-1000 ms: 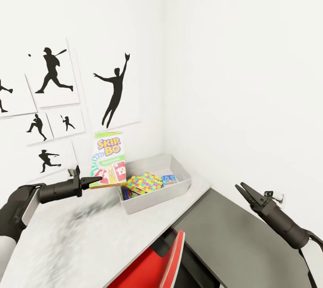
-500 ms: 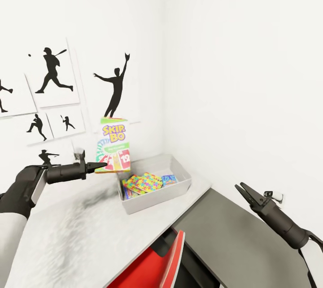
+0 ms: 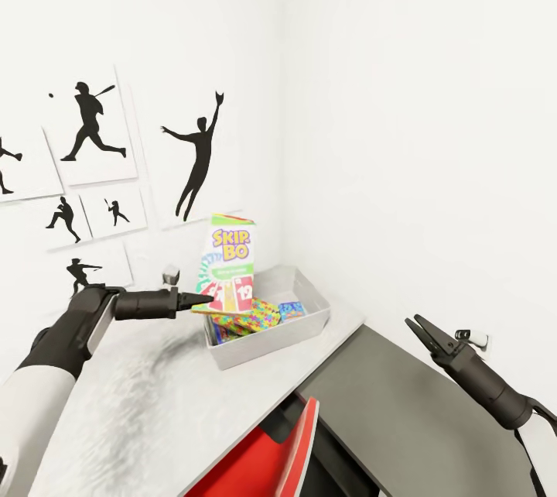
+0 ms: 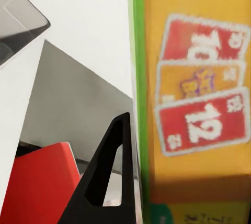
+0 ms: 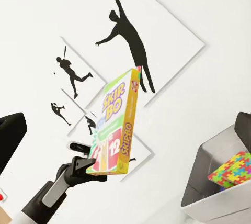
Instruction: Put all the toys in the child's room - the three board games (two on the bed and one on the table), the two jigsaw puzzles on the table, and the tennis ball on the table - inside the toy box on the table in the child's room.
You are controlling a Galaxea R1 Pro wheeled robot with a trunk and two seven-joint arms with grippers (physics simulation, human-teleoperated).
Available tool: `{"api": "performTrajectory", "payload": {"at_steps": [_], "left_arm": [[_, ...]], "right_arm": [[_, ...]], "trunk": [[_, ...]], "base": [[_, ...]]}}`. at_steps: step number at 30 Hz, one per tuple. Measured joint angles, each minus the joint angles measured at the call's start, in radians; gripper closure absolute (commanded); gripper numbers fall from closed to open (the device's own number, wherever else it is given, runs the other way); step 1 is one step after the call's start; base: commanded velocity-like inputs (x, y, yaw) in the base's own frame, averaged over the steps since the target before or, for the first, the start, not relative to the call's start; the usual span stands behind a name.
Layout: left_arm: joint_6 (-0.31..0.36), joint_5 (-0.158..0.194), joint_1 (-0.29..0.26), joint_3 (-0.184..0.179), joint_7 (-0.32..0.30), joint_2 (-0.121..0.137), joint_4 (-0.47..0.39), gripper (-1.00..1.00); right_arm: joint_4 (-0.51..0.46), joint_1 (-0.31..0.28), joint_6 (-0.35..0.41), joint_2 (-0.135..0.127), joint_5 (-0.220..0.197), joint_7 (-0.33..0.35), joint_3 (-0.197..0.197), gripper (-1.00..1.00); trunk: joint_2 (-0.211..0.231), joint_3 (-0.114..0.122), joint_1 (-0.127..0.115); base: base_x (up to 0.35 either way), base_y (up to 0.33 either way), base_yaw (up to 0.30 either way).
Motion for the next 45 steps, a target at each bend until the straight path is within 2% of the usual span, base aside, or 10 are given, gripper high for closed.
{"api": "performTrajectory", "payload": {"at_steps": [4, 12, 14, 17, 22, 25, 27, 32, 41, 45], "left_arm": [[0.002, 0.003, -0.038, -0.004, 0.034, -0.021, -0.004, 1.00], [0.004, 0.001, -0.124, -0.006, 0.228, -0.095, -0.003, 1.00], [0.002, -0.019, -0.140, -0.007, 0.256, -0.113, -0.003, 1.00], [0.001, -0.099, -0.170, -0.008, 0.291, -0.146, -0.002, 1.00], [-0.001, -0.314, -0.206, -0.010, 0.319, -0.205, -0.002, 1.00], [-0.025, -0.375, -0.209, -0.010, 0.317, -0.215, -0.002, 1.00], [-0.047, -0.388, -0.210, -0.027, 0.314, -0.216, -0.002, 1.00], [-0.071, -0.400, -0.211, -0.160, 0.312, -0.209, -0.002, 1.00], [-0.078, -0.405, -0.211, -0.183, 0.322, -0.202, -0.001, 1.00], [-0.082, -0.412, -0.212, -0.183, 0.384, -0.200, -0.001, 1.00]], "right_arm": [[0.000, 0.000, -0.001, 0.001, 0.001, -0.001, 0.002, -1.00], [0.000, 0.000, -0.002, 0.001, 0.002, -0.001, 0.003, -1.00], [0.000, 0.000, -0.002, 0.001, 0.002, -0.001, 0.003, -1.00], [0.000, 0.000, -0.002, 0.002, 0.002, -0.001, 0.003, -1.00], [-0.001, 0.000, -0.002, 0.001, 0.002, 0.000, 0.003, -1.00], [-0.001, 0.000, -0.002, 0.001, 0.002, 0.000, 0.003, -1.00], [-0.001, 0.000, -0.002, 0.001, 0.002, 0.000, 0.003, -1.00], [-0.001, 0.000, -0.002, 0.001, 0.002, 0.000, 0.003, -1.00], [-0.004, 0.000, -0.004, 0.001, 0.002, 0.000, 0.003, -1.00], [-0.004, 0.000, -0.004, 0.002, 0.002, 0.000, 0.003, -1.00]], "trunk": [[0.000, 0.000, 0.000], [0.000, 0.000, 0.000], [0.000, 0.000, 0.000], [0.000, 0.000, 0.000], [0.000, 0.000, 0.000], [0.000, 0.000, 0.000], [0.000, 0.000, 0.000], [0.000, 0.000, 0.000], [0.000, 0.000, 0.000], [0.000, 0.000, 0.000]], "base": [[0.000, 0.000, 0.000], [0.000, 0.000, 0.000], [0.000, 0.000, 0.000], [0.000, 0.000, 0.000], [0.000, 0.000, 0.000], [0.000, 0.000, 0.000], [0.000, 0.000, 0.000], [0.000, 0.000, 0.000], [0.000, 0.000, 0.000], [0.000, 0.000, 0.000]]}}
